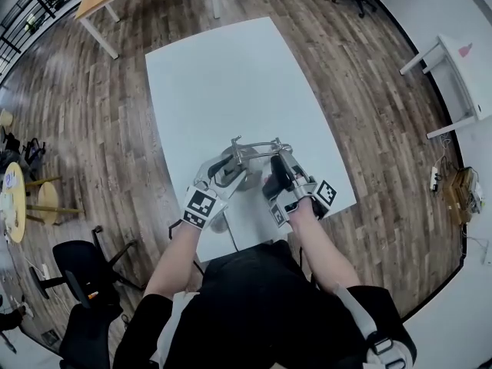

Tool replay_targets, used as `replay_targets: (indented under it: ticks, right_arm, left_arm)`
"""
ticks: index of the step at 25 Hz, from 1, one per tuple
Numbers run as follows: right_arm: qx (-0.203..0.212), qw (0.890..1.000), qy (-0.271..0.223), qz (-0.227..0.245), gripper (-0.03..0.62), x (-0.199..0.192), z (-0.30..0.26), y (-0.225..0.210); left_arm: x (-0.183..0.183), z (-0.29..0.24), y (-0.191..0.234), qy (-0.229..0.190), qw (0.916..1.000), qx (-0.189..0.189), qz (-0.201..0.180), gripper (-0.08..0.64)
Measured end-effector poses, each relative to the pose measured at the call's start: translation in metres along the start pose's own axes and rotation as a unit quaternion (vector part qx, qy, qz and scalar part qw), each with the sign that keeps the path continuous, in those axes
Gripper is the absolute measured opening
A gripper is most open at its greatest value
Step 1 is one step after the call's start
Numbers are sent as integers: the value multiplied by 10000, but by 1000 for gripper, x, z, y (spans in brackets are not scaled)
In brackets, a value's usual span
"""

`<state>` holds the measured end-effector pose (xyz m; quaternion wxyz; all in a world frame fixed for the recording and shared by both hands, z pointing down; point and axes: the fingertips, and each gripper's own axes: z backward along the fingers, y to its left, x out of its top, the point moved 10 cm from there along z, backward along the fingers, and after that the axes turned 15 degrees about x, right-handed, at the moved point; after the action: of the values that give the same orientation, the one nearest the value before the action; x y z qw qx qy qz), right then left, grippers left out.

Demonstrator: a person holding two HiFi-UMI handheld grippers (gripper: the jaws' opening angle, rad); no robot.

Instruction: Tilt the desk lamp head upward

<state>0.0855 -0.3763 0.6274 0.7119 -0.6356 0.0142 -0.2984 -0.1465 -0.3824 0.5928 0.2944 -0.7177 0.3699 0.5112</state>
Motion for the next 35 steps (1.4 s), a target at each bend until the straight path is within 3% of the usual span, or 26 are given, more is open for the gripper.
replay_targets:
  ticks: [7,9,17,24,35]
  right_arm:
    - [94,9996,-250,-95,150,-1,-9,-1]
    - [82,9993,-345,-143,143,-2,-9,-1]
    - [-82,9985,-531,-63,137,-6,-9,3]
    - [-156,9927,-39,1197,144,-1,-15,32]
    - [-149,9767,243,2126,135,-2,-21,71]
  left_arm:
    - [-10,-15,2,155,9993,-332,35,194]
    - [-6,-13,2,146,9992,-366,112,160]
    - [-10,-13,6,165,9986,-499,84,160]
    - [-6,-10,7,175,9982,-544,207,163]
    - [-16,-14,5,90,9984,-510,220,166]
